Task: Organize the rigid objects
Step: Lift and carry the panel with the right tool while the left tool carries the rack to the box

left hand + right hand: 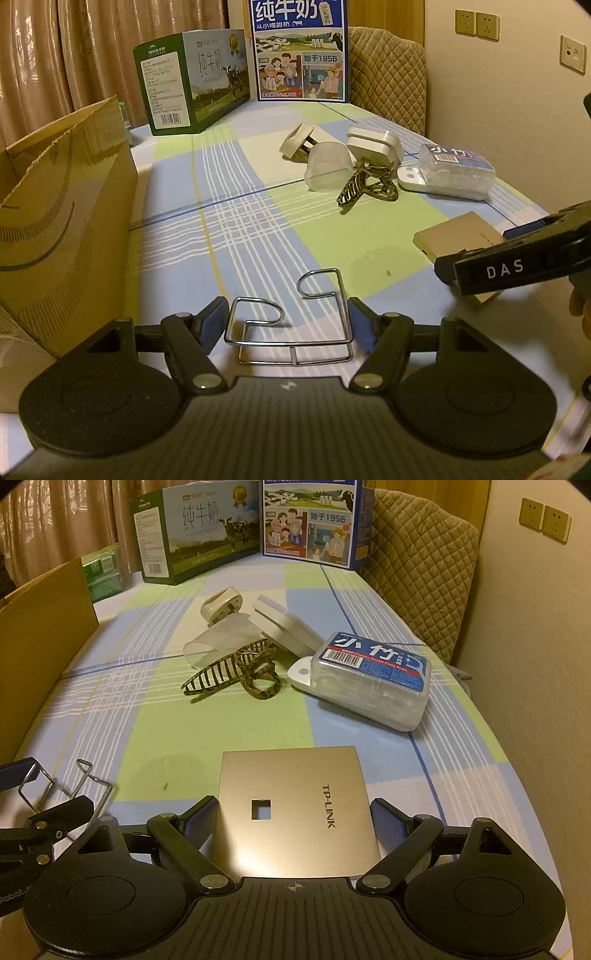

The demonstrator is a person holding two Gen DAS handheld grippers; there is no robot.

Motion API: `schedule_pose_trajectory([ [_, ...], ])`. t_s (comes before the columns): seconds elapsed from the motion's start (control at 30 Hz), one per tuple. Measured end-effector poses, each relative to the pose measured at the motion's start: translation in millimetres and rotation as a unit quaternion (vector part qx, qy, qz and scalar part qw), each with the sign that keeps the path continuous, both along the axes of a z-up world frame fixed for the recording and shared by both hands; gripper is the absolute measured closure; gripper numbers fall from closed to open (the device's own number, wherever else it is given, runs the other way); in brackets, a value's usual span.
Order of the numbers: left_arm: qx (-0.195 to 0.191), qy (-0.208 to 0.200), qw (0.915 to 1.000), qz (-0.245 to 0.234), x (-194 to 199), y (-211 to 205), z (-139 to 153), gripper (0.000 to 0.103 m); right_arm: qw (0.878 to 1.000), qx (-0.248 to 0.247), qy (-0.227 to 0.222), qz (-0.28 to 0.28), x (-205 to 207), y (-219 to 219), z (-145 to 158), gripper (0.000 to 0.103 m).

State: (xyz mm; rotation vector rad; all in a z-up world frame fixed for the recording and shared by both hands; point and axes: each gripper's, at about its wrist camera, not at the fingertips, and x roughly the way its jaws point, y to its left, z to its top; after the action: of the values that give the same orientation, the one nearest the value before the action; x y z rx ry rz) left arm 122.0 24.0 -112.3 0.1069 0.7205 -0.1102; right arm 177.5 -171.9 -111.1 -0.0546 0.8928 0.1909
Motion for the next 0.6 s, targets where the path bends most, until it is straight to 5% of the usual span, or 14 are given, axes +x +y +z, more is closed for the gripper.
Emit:
schedule_pose_trajectory([
  [0.6,-0.014,0.002,0.9999,-0.008,-5.0,2.0,5.8,0.039,1.0,0.017,-0.017,-0.016,-1.4,-6.4,9.5,0.018],
])
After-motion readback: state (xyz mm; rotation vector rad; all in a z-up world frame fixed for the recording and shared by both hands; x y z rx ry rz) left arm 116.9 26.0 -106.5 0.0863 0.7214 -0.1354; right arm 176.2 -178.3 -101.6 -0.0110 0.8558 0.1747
